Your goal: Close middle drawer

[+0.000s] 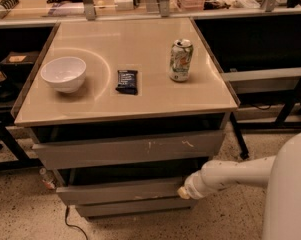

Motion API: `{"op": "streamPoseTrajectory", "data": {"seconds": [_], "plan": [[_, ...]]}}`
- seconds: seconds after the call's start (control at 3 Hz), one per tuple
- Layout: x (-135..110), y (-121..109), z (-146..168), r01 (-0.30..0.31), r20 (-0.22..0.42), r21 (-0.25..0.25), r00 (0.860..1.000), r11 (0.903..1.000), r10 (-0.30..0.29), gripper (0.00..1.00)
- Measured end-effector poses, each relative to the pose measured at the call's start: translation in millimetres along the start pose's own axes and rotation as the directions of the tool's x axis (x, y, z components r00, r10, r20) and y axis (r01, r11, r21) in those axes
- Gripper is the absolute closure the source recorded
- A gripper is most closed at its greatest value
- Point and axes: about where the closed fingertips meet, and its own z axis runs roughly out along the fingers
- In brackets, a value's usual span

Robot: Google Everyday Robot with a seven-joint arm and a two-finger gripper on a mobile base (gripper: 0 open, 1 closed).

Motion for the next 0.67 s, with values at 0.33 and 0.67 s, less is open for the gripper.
{"op": "streamPoseTrajectory", "data": {"seconds": [0.33, 0.67], "plan": [[0.8, 0.5, -0.2, 0.000, 0.000, 0.000, 1.000, 1.0000, 0.000, 1.00], [-15.2, -17.1, 9.1, 0.001, 0.019, 0.020, 1.000, 0.9998, -0.001, 1.00]]}}
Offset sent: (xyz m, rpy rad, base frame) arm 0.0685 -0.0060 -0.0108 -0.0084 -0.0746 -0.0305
